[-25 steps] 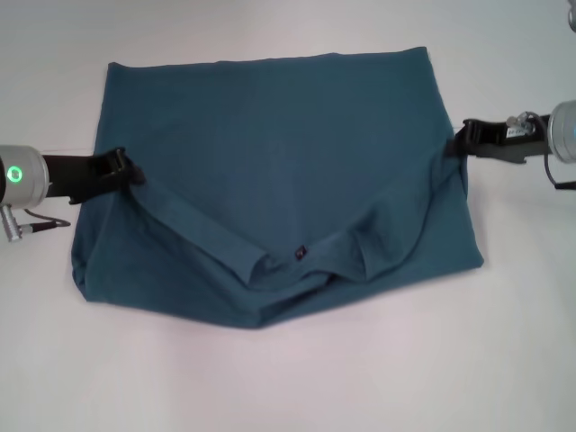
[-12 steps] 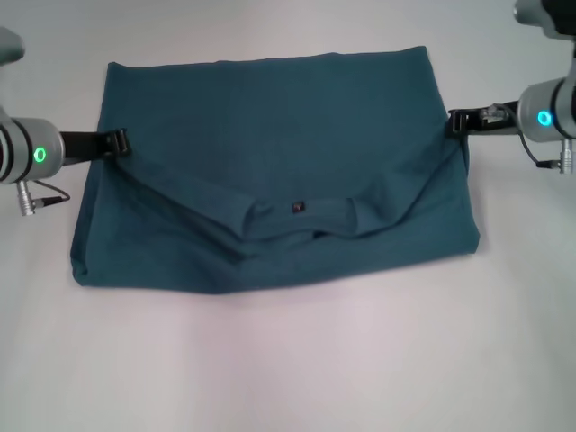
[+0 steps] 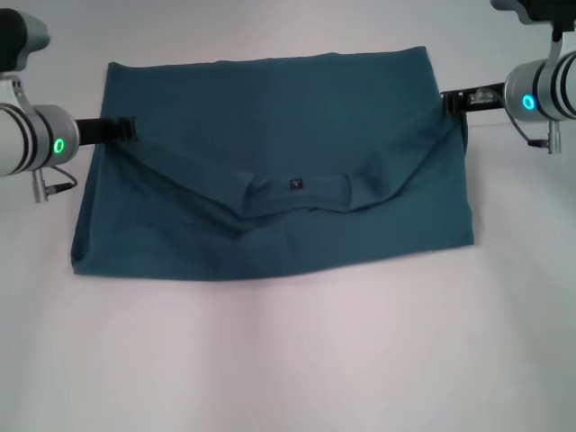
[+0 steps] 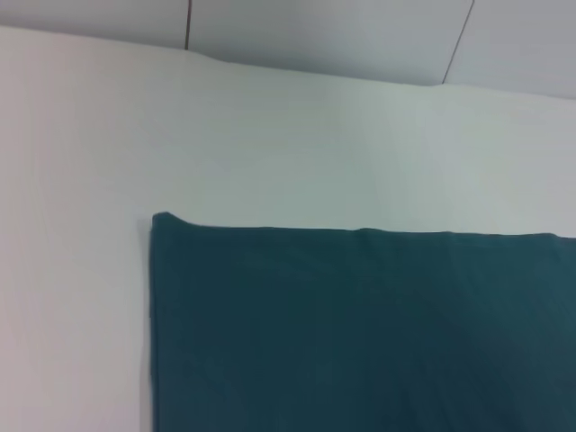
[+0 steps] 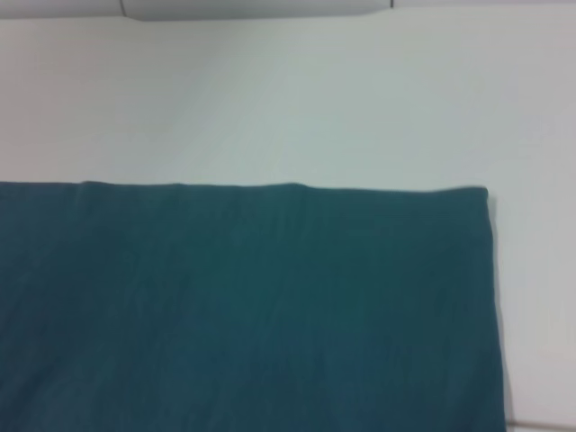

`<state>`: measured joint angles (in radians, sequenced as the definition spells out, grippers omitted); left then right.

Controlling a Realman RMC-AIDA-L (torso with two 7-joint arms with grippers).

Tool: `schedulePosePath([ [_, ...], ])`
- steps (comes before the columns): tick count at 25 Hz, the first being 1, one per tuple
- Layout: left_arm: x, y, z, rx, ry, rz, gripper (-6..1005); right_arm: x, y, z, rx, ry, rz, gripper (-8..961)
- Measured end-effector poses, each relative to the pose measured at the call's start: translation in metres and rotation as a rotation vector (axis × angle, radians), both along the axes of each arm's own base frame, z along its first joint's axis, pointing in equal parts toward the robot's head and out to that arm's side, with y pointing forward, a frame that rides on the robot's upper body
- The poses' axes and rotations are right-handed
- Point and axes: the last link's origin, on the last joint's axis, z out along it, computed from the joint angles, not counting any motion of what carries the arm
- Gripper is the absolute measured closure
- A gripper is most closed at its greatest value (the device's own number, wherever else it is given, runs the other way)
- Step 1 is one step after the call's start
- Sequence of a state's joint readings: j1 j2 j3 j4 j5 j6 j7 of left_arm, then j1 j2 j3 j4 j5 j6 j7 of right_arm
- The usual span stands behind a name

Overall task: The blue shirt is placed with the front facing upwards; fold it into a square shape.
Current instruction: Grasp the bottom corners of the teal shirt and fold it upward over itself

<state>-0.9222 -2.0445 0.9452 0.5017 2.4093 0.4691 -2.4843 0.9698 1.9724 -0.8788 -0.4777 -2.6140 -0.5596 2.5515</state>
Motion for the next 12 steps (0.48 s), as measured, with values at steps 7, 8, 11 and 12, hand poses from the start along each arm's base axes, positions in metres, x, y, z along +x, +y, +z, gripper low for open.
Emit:
schedulePosePath([
  [7, 0.005, 0.004, -0.003, 0.018, 0.025, -0.015, 943, -0.014, 0.006, 0.0, -0.018, -0.043, 0.054, 952],
  [8, 0.005, 0.005, -0.003, 0.022, 0.026, -0.016, 940, -0.015, 0.007, 0.0, -0.017, -0.047, 0.058, 952],
  [11, 0.006, 0.006, -0.001, 0.042, 0.024, -0.015, 931, -0.018, 0.01, 0.002, 0.001, -0.054, 0.068, 953],
  [12, 0.006, 0.007, 0.0, 0.046, 0.024, -0.015, 928, -0.018, 0.01, 0.002, 0.001, -0.054, 0.068, 953],
])
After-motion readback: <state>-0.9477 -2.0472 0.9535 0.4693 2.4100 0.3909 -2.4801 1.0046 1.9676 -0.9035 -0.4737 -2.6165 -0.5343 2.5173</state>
